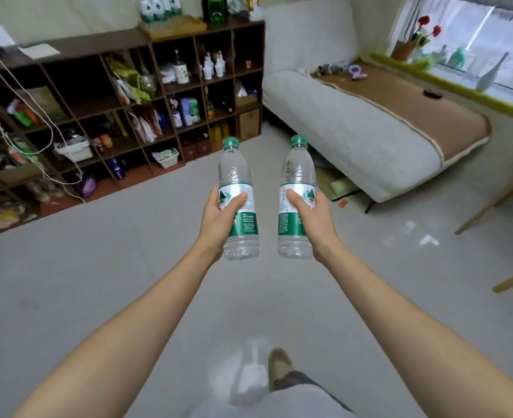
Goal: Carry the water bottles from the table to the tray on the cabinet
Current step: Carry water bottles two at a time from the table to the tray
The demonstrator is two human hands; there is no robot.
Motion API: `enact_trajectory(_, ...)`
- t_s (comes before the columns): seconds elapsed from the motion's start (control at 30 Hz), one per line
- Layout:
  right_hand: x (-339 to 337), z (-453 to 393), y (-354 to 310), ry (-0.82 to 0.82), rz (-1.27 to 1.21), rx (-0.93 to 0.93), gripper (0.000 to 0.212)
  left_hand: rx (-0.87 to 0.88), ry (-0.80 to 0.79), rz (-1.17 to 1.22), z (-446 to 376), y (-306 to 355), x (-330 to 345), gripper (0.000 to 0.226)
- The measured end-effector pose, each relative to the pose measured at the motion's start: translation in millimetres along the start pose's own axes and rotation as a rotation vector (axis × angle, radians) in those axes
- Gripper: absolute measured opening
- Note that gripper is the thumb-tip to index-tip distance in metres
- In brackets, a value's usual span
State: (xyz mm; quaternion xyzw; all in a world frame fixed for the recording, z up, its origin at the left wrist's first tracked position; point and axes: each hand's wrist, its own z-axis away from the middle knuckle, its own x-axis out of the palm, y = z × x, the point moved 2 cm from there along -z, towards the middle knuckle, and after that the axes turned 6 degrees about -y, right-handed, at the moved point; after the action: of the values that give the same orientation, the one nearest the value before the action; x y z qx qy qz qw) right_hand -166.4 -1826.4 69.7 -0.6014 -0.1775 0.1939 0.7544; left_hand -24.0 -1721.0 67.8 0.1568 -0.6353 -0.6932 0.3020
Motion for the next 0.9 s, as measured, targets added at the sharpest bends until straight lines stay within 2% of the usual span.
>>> enact_trajectory(0.27,68,-232,-78,-0.170,0.049,-0.016,0.037,0.032,0.144,0.073,-220,64,-22,0.030)
enact_trajectory(0.4,123,-345,-104,-0.220,0.081,-0.058,0.037,0.078,0.189,0.088,-335,90,-58,0.040)
enact_trajectory(0.57,199,-476,-142,-0.243,0.102,-0.115,0.044,0.115,0.206,0.075,-476,130,-115,0.038)
enact_trajectory(0.9,325,-720,-212,-0.313,0.071,-0.162,0.031,0.187,0.274,-0.010,-719,205,-197,0.045)
